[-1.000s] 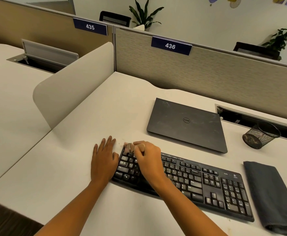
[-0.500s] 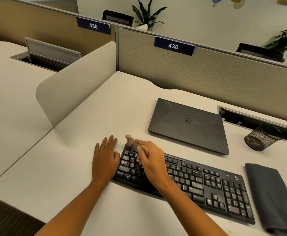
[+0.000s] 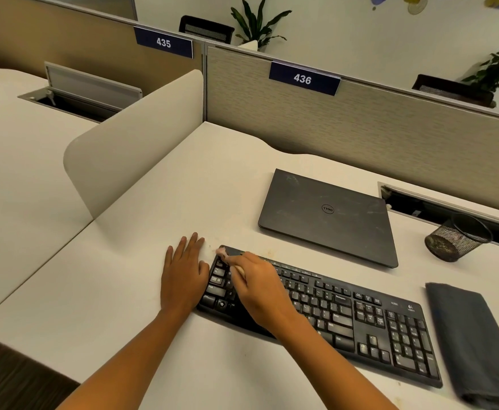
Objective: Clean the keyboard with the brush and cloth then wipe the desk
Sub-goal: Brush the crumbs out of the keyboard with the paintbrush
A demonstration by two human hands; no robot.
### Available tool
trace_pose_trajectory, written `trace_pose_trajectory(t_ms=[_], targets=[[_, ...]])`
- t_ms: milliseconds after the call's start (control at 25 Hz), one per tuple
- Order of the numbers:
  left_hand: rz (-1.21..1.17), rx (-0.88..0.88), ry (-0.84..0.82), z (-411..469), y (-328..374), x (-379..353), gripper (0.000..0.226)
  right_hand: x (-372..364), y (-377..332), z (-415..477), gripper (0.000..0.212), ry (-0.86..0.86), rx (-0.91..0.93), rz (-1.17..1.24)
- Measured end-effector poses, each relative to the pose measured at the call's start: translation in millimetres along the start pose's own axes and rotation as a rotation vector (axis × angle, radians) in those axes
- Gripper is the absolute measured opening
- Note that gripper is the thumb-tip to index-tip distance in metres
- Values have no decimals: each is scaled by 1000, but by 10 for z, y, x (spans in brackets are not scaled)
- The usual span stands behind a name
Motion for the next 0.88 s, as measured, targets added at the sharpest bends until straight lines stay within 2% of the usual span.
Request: trace_pose_trajectory(t_ms=[80,160,280,360,520,640,800,880], targets=[[-3,1,8,1,-1,8,60,120,23,65,26,64,-39,135],[-2,3,11,1,-4,11,59,182,13,118,26,102,-45,121],[6,-2,8,-3,8,10,60,82,-1,131,30,7,-64,92],[0,2,11,-1,-1,17,60,119,11,155,33,29,-95,180],[10,-5,10,2,9,6,60,121,6,157,32,32,-101,155],[15,0,17,7,-7,3,59,123,-12,184,36,47,-105,228],[3,-2,3,3,4,2,59,40,-11,168,29,5,-165,284],[13,0,12,4,6,11,59,68,43,169,32,73,-195,287]])
Point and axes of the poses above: each hand's wrist, its own z-axis towards the middle knuckle, its own x-axis out of the back of the hand, y = z × x, the point moved 9 cm from there along z, towards the middle knuckle, and after that the axes turned 12 degrees about z, right-handed, at the moved point
